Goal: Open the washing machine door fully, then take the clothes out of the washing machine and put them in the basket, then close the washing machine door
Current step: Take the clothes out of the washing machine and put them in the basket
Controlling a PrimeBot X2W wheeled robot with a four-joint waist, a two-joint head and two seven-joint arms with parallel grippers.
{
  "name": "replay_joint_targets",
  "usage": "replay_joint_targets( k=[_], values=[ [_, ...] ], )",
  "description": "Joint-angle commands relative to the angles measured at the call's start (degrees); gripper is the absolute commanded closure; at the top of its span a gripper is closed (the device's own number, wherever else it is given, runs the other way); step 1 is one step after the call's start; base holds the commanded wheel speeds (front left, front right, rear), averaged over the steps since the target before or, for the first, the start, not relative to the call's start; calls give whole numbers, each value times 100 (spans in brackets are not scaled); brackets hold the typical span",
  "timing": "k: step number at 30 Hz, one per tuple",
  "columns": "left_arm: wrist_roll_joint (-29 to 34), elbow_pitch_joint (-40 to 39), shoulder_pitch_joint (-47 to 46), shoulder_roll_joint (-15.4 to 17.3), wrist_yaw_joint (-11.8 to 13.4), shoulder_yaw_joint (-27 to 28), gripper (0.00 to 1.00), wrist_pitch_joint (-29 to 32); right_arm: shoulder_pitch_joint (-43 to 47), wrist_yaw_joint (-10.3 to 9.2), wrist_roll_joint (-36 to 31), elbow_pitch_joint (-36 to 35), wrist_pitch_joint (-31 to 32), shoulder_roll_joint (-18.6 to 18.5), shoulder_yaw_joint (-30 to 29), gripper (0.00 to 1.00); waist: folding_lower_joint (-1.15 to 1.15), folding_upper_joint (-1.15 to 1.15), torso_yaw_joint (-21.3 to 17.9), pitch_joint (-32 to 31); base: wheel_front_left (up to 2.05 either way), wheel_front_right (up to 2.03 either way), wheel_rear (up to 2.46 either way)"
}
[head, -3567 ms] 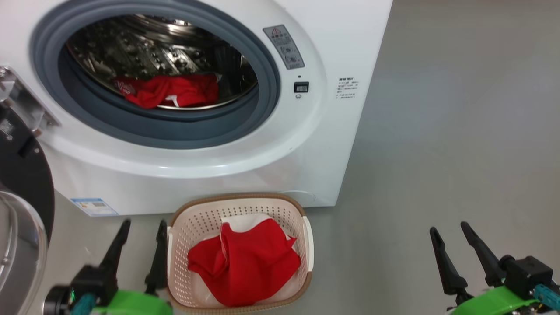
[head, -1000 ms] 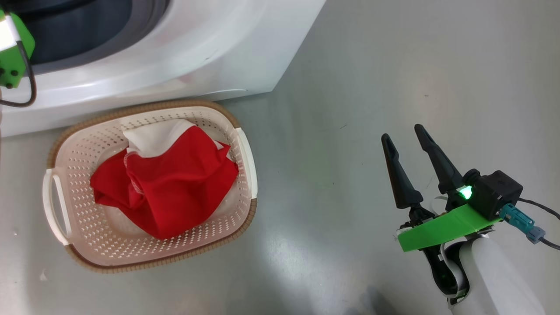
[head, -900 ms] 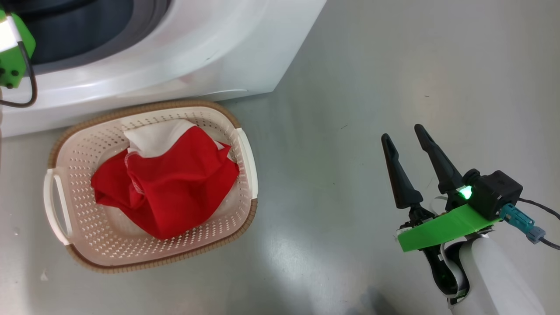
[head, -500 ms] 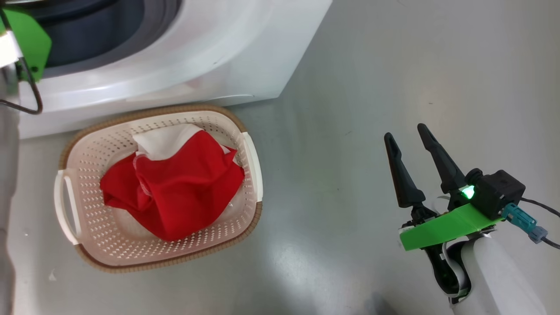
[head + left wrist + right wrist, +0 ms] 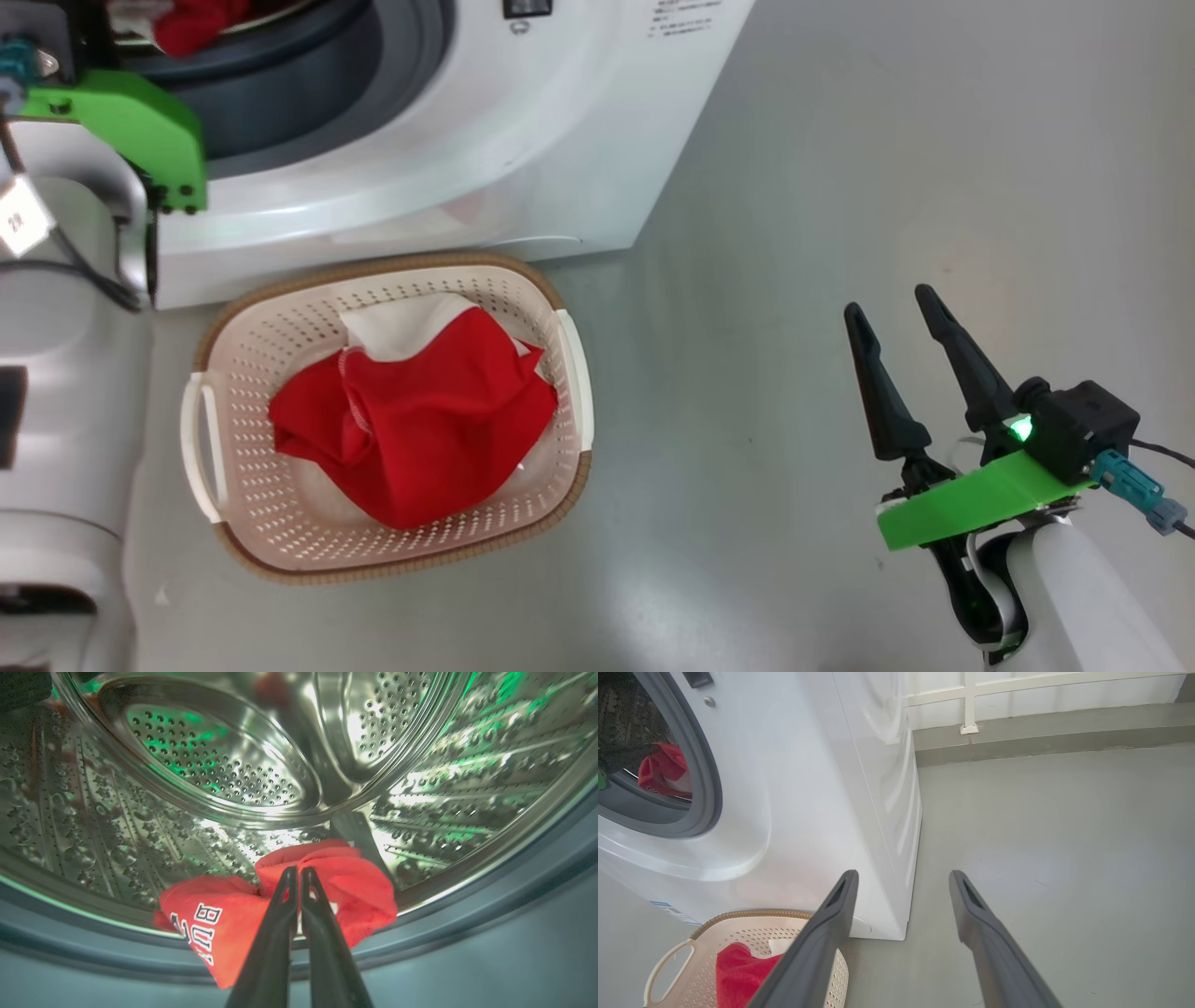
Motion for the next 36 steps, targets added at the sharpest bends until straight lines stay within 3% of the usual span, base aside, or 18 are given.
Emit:
replay_joint_targets(
  k=[1, 14, 36],
  values=[
    [-124, -328, 136, 188, -58, 146, 100, -67, 159, 35, 32, -117, -36, -52, 84, 0, 0, 0, 99, -113, 0, 0, 0],
    [-777, -2446, 1814, -274, -394, 797, 100, -70, 518, 35, 17, -138, -36, -212, -9, 0, 0, 0, 301, -597, 0, 0, 0],
    [-788, -4973, 3785, -726, -759, 1509, 100, -71, 898, 35, -8, -197, -36, -372, -296, 0, 0, 0, 529, -1044, 0, 0, 0]
  ],
)
